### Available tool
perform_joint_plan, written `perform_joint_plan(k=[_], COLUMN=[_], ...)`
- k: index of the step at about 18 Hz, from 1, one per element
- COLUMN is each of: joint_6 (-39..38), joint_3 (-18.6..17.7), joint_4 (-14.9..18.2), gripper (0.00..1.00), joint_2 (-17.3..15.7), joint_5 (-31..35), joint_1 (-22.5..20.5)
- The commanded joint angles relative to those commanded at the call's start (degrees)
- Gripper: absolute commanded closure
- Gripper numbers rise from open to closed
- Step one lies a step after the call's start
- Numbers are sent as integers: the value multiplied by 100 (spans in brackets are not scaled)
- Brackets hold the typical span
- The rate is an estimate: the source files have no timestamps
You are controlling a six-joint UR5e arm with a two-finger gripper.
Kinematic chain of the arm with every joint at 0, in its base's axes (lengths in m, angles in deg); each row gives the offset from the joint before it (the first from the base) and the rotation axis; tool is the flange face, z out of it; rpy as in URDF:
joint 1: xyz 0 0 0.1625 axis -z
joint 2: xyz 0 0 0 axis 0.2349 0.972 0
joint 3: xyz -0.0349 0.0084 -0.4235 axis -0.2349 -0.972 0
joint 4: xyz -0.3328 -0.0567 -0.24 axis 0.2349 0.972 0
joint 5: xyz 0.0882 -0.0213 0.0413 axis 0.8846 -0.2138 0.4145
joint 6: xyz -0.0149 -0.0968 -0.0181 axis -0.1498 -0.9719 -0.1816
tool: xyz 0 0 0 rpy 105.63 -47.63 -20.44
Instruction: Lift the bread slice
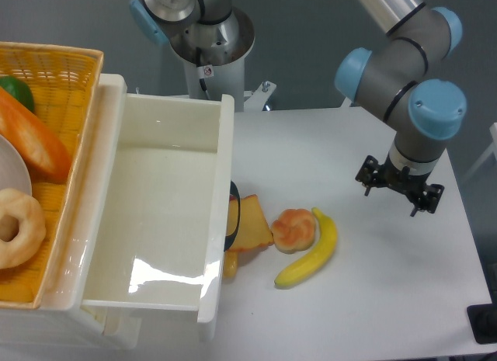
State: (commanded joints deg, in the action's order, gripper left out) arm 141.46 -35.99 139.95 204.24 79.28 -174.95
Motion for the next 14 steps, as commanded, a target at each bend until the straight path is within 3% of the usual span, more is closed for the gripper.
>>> perform_joint_plan(k=[6, 8, 14], joint_6=[-9, 0, 9], joint_3=[-87, -210, -877], joint_4=[-61, -132, -158], gripper=[0, 0, 0], joint_2=[70, 105, -131], joint_5=[-131, -595, -1458], joint_1=[-44, -53, -62])
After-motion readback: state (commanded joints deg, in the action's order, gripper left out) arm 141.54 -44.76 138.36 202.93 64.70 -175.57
